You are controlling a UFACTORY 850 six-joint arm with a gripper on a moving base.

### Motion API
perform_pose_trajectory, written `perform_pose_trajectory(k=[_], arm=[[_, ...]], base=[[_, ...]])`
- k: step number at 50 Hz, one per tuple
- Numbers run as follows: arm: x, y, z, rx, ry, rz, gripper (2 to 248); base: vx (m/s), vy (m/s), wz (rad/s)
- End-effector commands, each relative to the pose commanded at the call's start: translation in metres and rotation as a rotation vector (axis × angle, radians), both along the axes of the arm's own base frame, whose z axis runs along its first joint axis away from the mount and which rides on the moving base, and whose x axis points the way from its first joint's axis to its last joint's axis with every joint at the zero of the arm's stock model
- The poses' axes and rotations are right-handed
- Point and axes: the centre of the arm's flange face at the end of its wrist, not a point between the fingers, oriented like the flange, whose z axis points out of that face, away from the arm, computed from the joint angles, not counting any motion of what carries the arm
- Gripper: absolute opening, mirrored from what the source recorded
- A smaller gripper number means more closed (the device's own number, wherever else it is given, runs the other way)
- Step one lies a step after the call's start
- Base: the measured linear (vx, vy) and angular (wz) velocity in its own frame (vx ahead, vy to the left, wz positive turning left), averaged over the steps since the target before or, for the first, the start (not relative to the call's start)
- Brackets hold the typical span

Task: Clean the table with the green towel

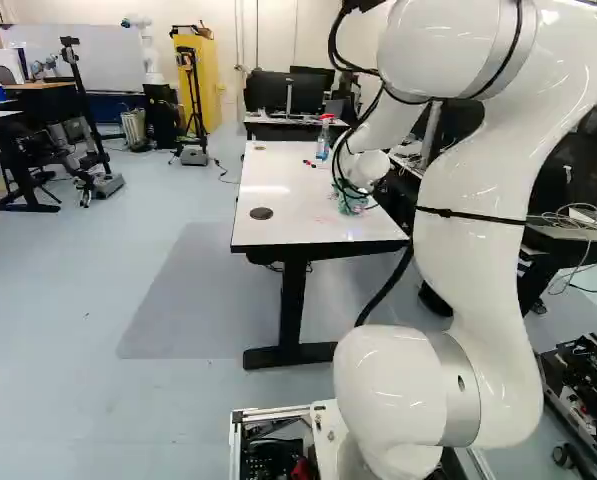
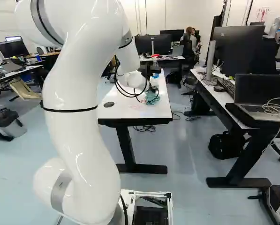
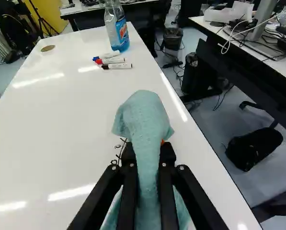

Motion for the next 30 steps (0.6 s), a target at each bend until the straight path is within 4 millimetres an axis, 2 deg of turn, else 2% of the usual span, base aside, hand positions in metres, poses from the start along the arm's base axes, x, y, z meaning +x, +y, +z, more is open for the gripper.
perform_pose_trajectory(k=[30], arm=[[-0.0010,0.0004,-0.0016,0.006,0.021,0.001,47]], base=[[0.000,0.000,0.000]])
